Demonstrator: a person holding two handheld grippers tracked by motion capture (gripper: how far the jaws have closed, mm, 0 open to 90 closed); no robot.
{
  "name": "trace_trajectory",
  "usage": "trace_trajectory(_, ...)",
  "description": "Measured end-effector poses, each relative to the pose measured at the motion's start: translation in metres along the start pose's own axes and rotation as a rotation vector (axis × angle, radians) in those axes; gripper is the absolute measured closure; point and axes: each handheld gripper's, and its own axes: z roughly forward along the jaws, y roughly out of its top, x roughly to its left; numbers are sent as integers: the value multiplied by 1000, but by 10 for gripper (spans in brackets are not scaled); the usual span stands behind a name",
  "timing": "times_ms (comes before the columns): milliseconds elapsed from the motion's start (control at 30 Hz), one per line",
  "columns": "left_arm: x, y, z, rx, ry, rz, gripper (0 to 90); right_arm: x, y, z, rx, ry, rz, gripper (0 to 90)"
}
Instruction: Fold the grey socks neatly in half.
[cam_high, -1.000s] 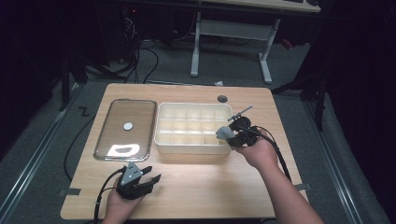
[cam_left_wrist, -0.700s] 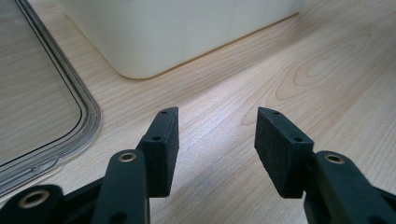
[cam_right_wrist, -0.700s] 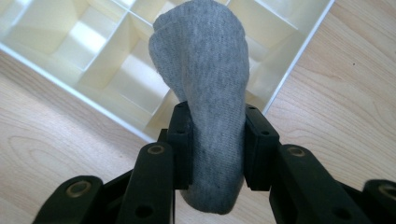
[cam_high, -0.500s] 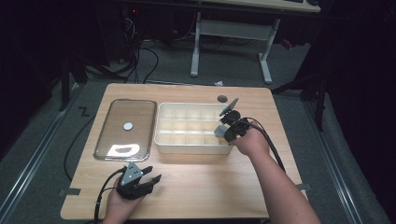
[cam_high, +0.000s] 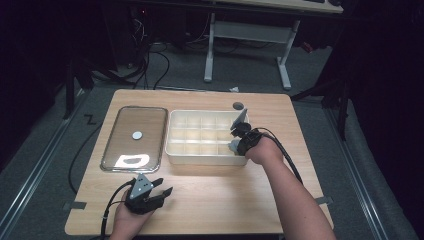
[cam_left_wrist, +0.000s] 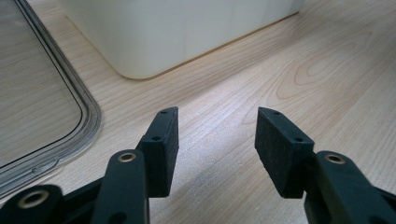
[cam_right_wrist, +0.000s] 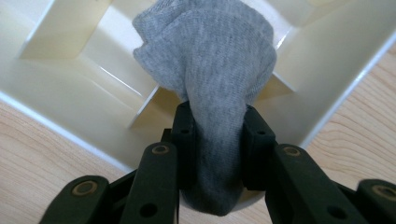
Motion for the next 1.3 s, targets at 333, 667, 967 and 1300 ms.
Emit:
trace_trajectory(333, 0, 0, 0, 0, 3, 0, 503, 0, 0, 8, 5, 11, -2, 730)
trace_trajectory(667, -1, -1, 1, -2, 6, 2, 503, 1, 2, 17, 14, 8, -17, 731)
trace_trajectory(967, -1, -1, 1, 3, 6, 5, 503, 3, 2, 16, 9, -4, -20, 719)
trace_trajectory(1300, 0, -1, 1, 2, -1, -5, 503, 3, 5, 11, 7, -11, -30, 660)
